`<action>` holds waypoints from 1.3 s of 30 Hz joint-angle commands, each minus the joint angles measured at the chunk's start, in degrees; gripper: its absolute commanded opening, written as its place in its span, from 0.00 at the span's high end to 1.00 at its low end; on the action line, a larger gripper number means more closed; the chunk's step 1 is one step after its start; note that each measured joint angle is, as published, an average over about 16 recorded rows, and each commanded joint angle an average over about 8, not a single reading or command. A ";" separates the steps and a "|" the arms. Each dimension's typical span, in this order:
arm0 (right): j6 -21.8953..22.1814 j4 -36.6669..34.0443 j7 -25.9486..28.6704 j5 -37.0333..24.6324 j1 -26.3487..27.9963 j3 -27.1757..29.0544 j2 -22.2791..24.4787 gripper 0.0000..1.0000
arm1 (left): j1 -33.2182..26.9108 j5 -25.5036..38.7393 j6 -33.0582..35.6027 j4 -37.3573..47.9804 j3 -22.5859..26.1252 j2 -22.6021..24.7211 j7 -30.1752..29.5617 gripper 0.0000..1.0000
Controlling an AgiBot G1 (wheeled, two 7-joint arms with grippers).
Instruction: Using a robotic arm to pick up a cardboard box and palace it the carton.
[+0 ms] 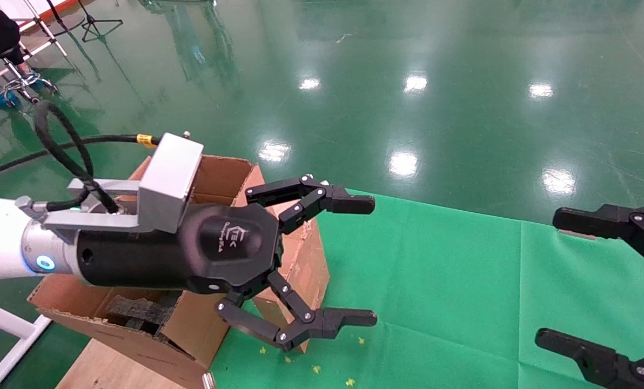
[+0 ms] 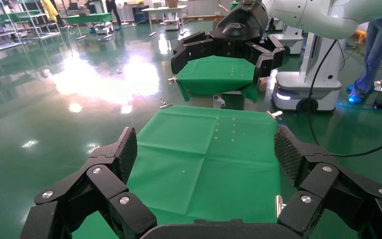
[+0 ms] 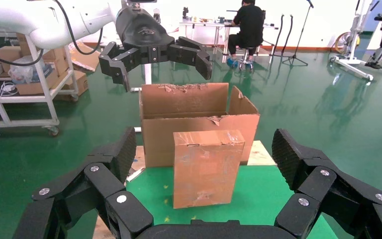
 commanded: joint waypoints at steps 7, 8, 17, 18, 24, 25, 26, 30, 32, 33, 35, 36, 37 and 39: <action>0.00 0.00 0.00 0.00 0.00 0.00 0.00 0.00 | 0.00 0.00 0.00 0.00 0.00 0.00 0.00 0.00; 0.00 0.00 0.00 0.00 0.00 0.00 0.00 0.00 | 0.00 0.00 0.00 0.00 0.00 0.00 0.00 0.00; 0.00 0.00 0.00 0.00 0.00 0.00 0.00 0.46 | 0.00 0.00 0.00 0.00 0.00 0.00 0.00 0.00; 0.00 0.00 0.00 0.00 0.00 0.00 0.00 0.59 | 0.00 0.00 0.00 0.00 0.00 0.00 0.00 0.00; 0.00 0.00 0.00 0.00 0.00 0.00 0.00 1.00 | 0.00 0.00 -0.01 0.01 0.00 -0.01 -0.01 0.00; 0.00 0.00 0.00 0.00 0.00 0.00 0.00 1.00 | 0.00 0.02 -0.04 0.04 0.00 -0.02 -0.03 0.00; 0.00 0.00 0.00 0.00 0.00 0.00 0.00 1.00 | -0.01 0.06 -0.10 0.10 -0.01 -0.07 -0.07 0.00; 0.00 0.00 0.00 0.00 0.00 0.00 0.00 1.00 | -0.67 1.07 -0.41 0.49 0.24 -0.63 -0.75 0.00; 0.00 0.00 0.00 0.00 0.00 0.00 0.00 1.00 | -1.49 2.46 -0.78 0.86 0.70 -1.30 -1.86 0.00; 0.00 0.00 0.00 0.00 0.00 0.00 0.00 1.00 | -2.05 3.40 -1.01 1.02 1.02 -1.70 -2.56 0.00; 0.00 -0.01 0.00 0.00 0.00 0.00 0.00 1.00 | -3.31 5.58 -1.54 1.40 1.80 -2.55 -4.37 0.00; 0.00 -0.01 0.00 0.00 0.00 0.00 0.00 1.00 | -3.96 6.84 -1.92 1.62 2.25 -3.01 -5.44 0.00; 0.00 -0.01 0.00 0.00 0.00 0.00 0.00 1.00 | -4.59 8.13 -2.30 1.82 2.76 -3.47 -6.69 0.00; 0.00 -0.01 0.00 0.00 0.00 0.00 0.00 1.00 | -5.94 11.10 -3.03 1.89 3.90 -4.37 -9.31 0.00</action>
